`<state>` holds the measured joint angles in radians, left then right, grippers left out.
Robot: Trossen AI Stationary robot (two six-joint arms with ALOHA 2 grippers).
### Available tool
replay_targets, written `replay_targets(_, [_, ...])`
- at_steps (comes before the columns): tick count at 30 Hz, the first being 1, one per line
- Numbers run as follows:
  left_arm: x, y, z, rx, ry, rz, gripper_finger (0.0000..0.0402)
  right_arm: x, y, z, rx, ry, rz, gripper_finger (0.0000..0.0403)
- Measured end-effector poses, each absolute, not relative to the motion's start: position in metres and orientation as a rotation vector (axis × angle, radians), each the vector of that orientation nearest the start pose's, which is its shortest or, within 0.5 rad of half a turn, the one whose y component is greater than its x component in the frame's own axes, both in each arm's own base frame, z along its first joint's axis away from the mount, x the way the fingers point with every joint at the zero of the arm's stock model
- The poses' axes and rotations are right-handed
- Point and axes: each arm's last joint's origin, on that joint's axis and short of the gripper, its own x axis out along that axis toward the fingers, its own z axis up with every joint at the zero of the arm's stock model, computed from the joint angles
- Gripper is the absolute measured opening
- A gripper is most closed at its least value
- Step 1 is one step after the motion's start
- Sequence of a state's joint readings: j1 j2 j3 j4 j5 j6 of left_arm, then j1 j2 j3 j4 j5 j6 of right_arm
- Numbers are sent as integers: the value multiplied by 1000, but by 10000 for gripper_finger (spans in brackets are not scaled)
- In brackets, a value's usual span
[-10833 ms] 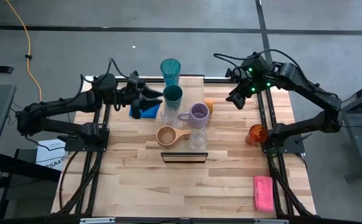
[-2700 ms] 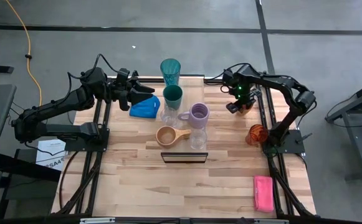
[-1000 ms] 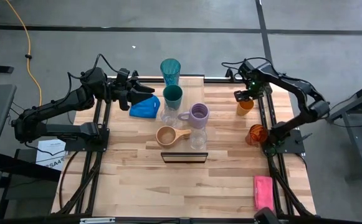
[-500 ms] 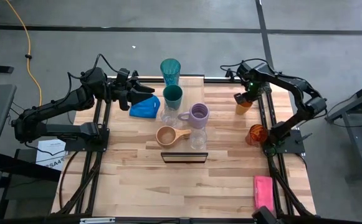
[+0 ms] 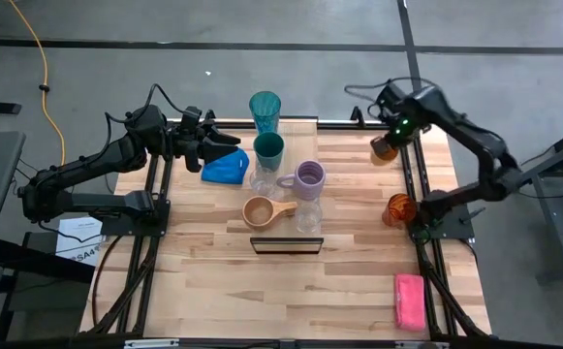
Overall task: Stack small to large cups/mugs on shelf
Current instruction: Put the yellow cup on the shelf
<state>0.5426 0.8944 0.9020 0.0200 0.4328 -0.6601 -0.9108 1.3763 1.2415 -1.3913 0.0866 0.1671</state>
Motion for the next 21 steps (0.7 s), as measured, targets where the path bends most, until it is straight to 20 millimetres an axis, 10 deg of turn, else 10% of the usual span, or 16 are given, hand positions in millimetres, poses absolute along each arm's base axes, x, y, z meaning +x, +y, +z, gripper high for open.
replay_targets(8, [172,89,374,-642,-60,98,207,139,-143,368,620,905,-708,0])
replay_targets(21, [170,88,381,-483,-116,78,207,176,-109,375,499,156,-201,0])
